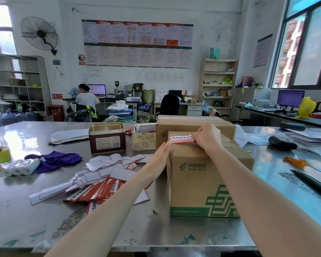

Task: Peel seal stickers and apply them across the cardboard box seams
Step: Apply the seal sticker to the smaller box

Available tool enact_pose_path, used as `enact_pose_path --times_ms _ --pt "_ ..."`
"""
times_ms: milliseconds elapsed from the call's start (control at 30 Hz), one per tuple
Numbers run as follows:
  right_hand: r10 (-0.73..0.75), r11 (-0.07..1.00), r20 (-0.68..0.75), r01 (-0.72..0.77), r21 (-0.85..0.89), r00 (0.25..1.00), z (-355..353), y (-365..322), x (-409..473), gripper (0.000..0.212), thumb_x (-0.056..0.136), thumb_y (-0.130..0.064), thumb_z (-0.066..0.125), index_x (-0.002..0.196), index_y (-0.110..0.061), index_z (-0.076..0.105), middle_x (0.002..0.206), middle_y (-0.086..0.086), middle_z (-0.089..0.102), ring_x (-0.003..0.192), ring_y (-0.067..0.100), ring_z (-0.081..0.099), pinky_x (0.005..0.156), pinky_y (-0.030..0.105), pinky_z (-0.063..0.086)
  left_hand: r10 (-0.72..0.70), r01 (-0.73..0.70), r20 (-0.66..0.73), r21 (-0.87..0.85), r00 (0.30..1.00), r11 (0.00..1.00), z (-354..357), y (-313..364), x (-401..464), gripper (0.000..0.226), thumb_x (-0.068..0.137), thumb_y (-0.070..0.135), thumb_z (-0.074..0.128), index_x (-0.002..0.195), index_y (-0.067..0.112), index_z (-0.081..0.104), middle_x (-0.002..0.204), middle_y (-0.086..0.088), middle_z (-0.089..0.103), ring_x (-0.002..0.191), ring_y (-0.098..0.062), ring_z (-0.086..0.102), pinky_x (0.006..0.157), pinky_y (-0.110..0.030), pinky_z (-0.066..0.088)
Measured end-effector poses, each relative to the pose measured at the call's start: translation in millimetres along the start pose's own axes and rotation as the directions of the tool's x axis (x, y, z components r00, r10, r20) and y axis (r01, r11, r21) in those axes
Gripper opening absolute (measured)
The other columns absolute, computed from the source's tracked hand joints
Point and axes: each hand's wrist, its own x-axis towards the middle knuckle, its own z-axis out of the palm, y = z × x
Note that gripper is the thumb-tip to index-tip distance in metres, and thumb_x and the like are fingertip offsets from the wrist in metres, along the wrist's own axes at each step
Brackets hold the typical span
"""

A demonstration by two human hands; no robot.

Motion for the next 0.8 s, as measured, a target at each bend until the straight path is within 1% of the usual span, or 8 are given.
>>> enact_pose_path --times_ms 67,167,267,333,467,633,700,800 --pt "-0.004 1.000 0.000 0.004 -0.023 1.000 1.9 1.0 0.6 0.011 0.081 -0.013 0.061 0.073 -0.005 0.062 0.062 0.005 0.053 0.058 0.019 0.049 0.046 0.025 0.034 0.073 -0.071 -0.037 0.061 0.997 0.996 -4.0 1.0 -0.5 0.061 0.094 0.057 0.010 0.148 0.029 0.016 0.154 0.013 0.018 0.141 0.003 0.012 0.115 -0.029 0.009" --pt "0.002 0.998 -0.007 -0.002 -0.061 1.000 3.3 1.8 0.9 0.010 0.080 -0.014 0.063 0.074 -0.006 0.061 0.066 0.006 0.054 0.063 0.022 0.050 0.050 0.027 0.038 0.171 -0.174 0.038 0.065 0.984 0.983 -1.6 6.5 -1.5 0.034 0.099 0.047 0.013 0.128 0.044 0.030 0.126 0.032 0.032 0.103 0.038 0.022 0.100 -0.017 0.019" --pt "0.011 0.995 -0.015 -0.012 -0.099 1.000 2.2 2.6 1.7 0.012 0.080 -0.016 0.064 0.078 -0.003 0.065 0.076 0.011 0.062 0.076 0.028 0.058 0.066 0.035 0.046 0.153 -0.154 0.013 0.111 0.988 0.982 -0.8 0.0 2.7 0.065 0.093 0.058 0.014 0.150 0.027 0.012 0.155 0.015 0.016 0.136 0.009 0.013 0.111 -0.020 0.008" --pt "0.013 0.993 -0.012 -0.014 -0.119 1.000 1.7 2.6 1.7 0.011 0.080 -0.014 0.063 0.076 -0.004 0.064 0.077 0.011 0.063 0.078 0.028 0.058 0.068 0.035 0.046 0.180 -0.169 -0.021 0.256 0.983 0.952 -6.8 -2.0 6.4 0.063 0.095 0.056 0.013 0.150 0.025 0.015 0.157 0.010 0.017 0.143 -0.005 0.012 0.117 -0.029 0.005" --pt "0.041 0.993 -0.045 -0.045 -0.105 0.998 -0.4 4.0 2.7 0.019 0.081 -0.007 0.056 0.062 -0.007 0.052 0.070 0.010 0.051 0.083 0.026 0.047 0.065 0.032 0.036 0.250 -0.211 0.006 0.556 0.968 0.804 -17.3 11.8 10.7 0.059 0.098 0.048 0.009 0.145 0.022 0.033 0.153 0.005 0.029 0.143 -0.008 0.017 0.115 -0.030 0.004" --pt "0.112 0.991 -0.015 -0.111 0.070 0.994 -9.0 3.2 7.2 0.030 0.090 -0.024 0.053 0.065 -0.008 0.047 0.095 0.018 0.058 0.099 0.026 0.050 0.071 0.035 0.046 0.145 -0.217 0.162 0.696 0.976 0.684 -19.5 34.3 20.5 0.069 0.093 0.058 0.003 0.145 0.024 0.032 0.153 0.002 0.032 0.142 -0.015 0.022 0.119 -0.040 0.004" --pt "0.119 0.985 -0.013 -0.116 0.131 0.993 -12.1 3.8 7.5 0.028 0.090 -0.020 0.050 0.065 -0.008 0.048 0.086 0.014 0.058 0.086 0.026 0.056 0.065 0.032 0.046 0.083 -0.220 0.217 0.748 0.973 0.626 -15.0 46.5 23.2 0.064 0.095 0.058 0.005 0.146 0.028 0.029 0.154 0.003 0.029 0.143 -0.020 0.021 0.117 -0.041 0.006" --pt "0.096 0.983 0.006 -0.096 0.157 0.995 -18.6 4.2 3.4 0.032 0.090 -0.011 0.043 0.058 -0.010 0.043 0.066 0.003 0.045 0.058 0.016 0.041 0.051 0.026 0.035 0.024 -0.227 0.263 0.778 0.964 0.586 -6.2 57.7 28.7 0.060 0.095 0.059 0.009 0.147 0.033 0.025 0.156 0.004 0.023 0.144 -0.019 0.017 0.115 -0.040 0.011"
